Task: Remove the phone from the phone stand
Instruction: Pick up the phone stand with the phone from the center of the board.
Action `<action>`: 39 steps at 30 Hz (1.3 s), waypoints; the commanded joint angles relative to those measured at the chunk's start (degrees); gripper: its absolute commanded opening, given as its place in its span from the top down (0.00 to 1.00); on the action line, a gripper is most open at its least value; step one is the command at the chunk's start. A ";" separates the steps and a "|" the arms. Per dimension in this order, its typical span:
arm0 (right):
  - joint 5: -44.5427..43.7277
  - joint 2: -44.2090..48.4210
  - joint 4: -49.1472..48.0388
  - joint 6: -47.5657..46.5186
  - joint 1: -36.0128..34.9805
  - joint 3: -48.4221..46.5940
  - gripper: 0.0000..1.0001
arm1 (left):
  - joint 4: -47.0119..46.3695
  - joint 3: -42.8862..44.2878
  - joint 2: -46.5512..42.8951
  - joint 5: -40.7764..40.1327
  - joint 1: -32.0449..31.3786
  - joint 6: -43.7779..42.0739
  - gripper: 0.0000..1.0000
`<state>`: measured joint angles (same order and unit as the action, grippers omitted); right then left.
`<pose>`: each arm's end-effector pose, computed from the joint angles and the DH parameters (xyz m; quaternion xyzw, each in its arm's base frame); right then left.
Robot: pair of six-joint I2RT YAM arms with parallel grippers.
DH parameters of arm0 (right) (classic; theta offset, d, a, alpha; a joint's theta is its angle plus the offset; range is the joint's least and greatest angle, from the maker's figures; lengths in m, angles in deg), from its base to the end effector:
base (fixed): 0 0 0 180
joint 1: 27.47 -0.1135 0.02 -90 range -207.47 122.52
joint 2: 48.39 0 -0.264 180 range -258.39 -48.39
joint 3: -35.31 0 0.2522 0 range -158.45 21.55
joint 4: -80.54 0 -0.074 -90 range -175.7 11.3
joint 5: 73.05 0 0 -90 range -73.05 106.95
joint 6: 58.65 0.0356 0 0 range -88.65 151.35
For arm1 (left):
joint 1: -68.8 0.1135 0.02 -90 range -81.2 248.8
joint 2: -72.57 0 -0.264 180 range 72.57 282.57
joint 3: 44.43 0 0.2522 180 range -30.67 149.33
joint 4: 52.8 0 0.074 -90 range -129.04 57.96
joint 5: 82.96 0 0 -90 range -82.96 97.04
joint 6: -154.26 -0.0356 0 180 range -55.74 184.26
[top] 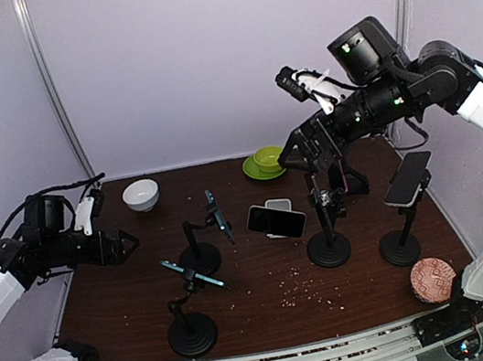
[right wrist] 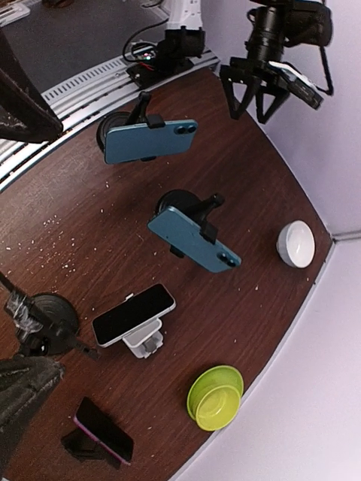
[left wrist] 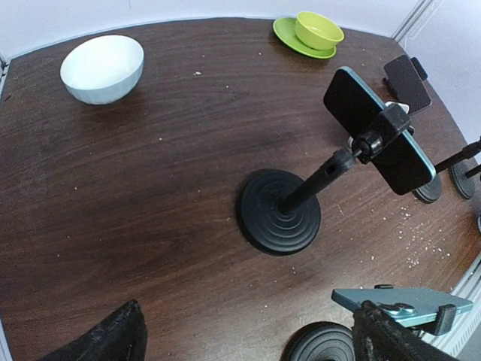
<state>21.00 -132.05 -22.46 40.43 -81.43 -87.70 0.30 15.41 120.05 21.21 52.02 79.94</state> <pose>0.1583 0.2219 0.4689 -0.3568 0.8230 0.2575 0.3592 0.1604 -0.0575 0.2912 0.0601 0.9015 -0.2232 0.3658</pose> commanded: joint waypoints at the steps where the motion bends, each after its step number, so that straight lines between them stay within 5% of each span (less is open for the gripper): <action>1: -0.04 -2.53 -5.94 -6.80 -5.38 1.78 0.00 | -4.71 -2.34 -2.23 -2.72 -3.56 1.06 0.02; 6: -1.41 -3.15 -12.96 -12.45 -11.29 6.15 0.01 | -4.99 -3.37 -6.54 -7.26 -6.94 1.73 0.03; 17: -4.68 0.54 -44.55 -23.35 -21.09 33.45 0.00 | -3.20 -4.60 -11.80 -15.67 -12.84 5.34 0.06; 26: -6.78 -1.86 -62.18 -26.93 -25.14 45.43 0.01 | -1.70 -4.60 -15.11 -22.13 -13.02 2.52 0.06; 39: -5.72 -5.47 -70.32 -28.36 -26.49 53.09 0.00 | -1.78 -5.64 -17.02 -27.15 -14.53 2.09 0.06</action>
<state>14.53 -135.79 -88.12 12.34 -107.74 -34.98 -0.82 10.17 103.35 -4.49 38.10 82.76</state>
